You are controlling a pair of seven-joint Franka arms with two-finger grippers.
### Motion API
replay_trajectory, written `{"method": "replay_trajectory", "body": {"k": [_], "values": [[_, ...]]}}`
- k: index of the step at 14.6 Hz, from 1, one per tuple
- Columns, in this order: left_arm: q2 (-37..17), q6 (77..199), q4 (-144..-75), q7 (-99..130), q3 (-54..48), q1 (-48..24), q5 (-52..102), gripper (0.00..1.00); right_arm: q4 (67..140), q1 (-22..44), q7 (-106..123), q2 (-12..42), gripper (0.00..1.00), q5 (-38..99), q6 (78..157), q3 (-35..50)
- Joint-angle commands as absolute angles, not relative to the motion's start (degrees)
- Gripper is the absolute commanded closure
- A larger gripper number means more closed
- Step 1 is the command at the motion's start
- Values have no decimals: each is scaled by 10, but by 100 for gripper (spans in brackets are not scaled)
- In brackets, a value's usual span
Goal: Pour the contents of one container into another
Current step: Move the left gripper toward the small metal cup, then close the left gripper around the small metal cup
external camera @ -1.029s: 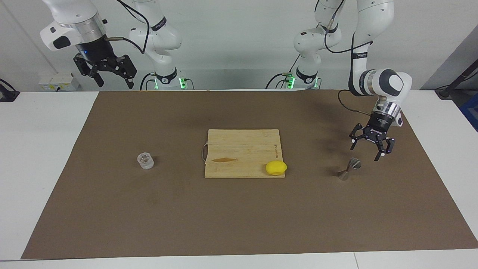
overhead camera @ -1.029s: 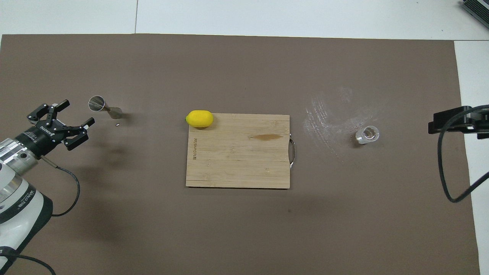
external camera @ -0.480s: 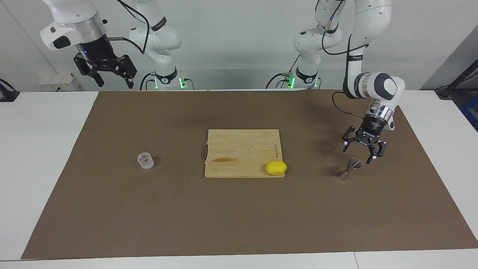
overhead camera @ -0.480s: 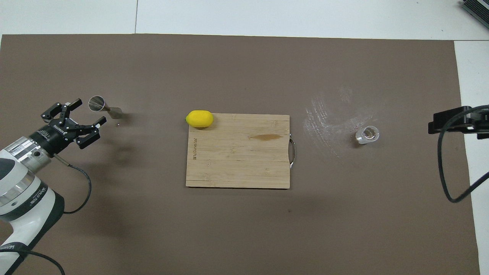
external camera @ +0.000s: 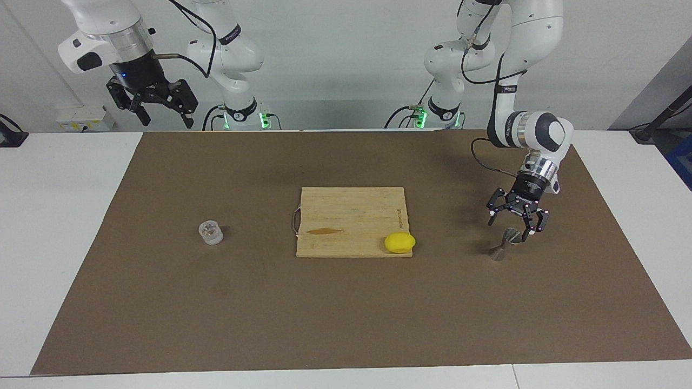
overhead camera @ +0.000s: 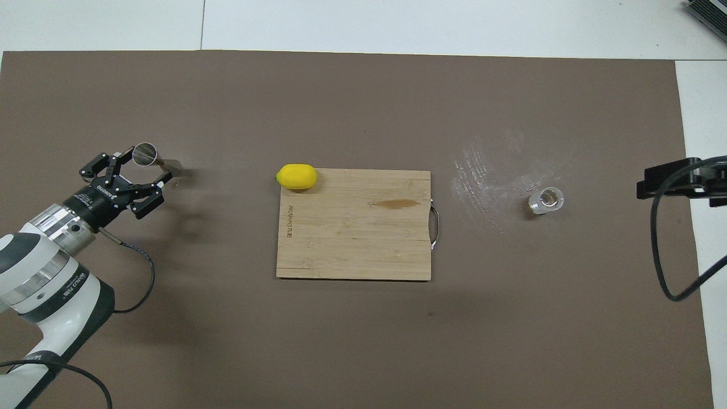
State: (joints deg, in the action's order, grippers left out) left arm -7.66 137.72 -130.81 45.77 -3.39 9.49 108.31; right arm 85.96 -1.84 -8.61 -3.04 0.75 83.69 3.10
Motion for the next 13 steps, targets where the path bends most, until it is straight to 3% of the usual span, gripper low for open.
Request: {"method": "replay_trajectory", "body": {"k": [1, 6, 13], "values": [[-82, 1387, -1304, 445, -28, 92, 1100, 9, 862, -25, -71, -37, 0, 15, 831, 32], [-95, 1404, -1282, 445, -29, 93, 1120, 9, 862, -25, -71, -37, 0, 15, 831, 32], [-98, 1411, -1280, 439, -29, 89, 1137, 19, 862, -25, -71, -37, 0, 15, 831, 32]]}}
